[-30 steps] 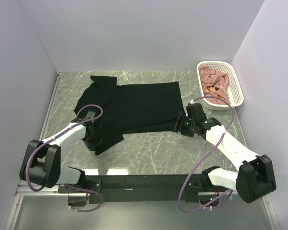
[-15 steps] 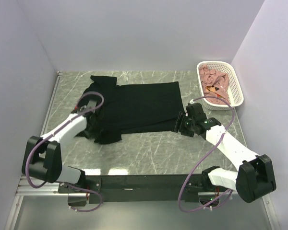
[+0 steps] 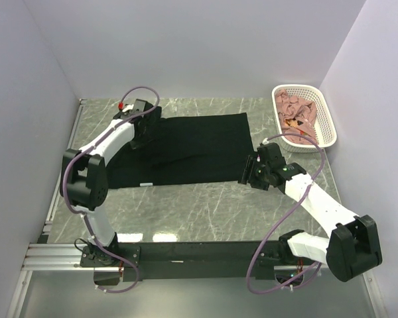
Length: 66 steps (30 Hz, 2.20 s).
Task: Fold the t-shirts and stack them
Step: Fold the tshirt
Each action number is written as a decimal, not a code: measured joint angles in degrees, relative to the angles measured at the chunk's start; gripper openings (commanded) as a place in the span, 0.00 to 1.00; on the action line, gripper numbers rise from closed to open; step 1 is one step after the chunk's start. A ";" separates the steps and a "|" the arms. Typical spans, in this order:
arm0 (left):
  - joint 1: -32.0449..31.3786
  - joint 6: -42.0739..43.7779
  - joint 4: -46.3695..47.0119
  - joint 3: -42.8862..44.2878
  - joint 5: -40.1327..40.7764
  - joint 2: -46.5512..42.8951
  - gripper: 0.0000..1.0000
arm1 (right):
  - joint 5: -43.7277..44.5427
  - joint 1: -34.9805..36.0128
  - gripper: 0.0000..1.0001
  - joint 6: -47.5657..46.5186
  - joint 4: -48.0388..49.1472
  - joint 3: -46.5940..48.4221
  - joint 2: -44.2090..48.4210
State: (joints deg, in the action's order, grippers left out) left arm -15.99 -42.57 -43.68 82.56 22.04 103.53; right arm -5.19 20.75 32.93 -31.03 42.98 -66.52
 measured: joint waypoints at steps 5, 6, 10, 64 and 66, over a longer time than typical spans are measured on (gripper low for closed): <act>0.00 2.01 0.76 3.63 0.31 2.32 0.01 | 0.02 0.00 0.63 -0.02 -0.11 0.00 0.74; 0.00 2.47 1.07 4.35 0.42 2.71 0.01 | 0.04 0.00 0.63 -0.02 -0.11 0.00 0.83; 0.00 2.93 1.22 6.71 1.03 4.09 0.02 | 0.07 0.00 0.63 0.00 -0.04 -0.15 0.96; 37.79 -2.32 19.04 -45.40 -27.74 -27.45 0.75 | -19.87 -26.49 0.64 16.98 36.50 -13.29 -16.57; 38.03 -2.36 19.21 -45.33 -27.52 -26.99 0.72 | -19.71 -26.53 0.57 17.25 36.68 -13.29 -16.90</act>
State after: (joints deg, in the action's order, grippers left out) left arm 22.04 -44.93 -24.47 37.23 -5.48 76.53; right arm -24.91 -5.78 50.17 5.65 29.69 -83.42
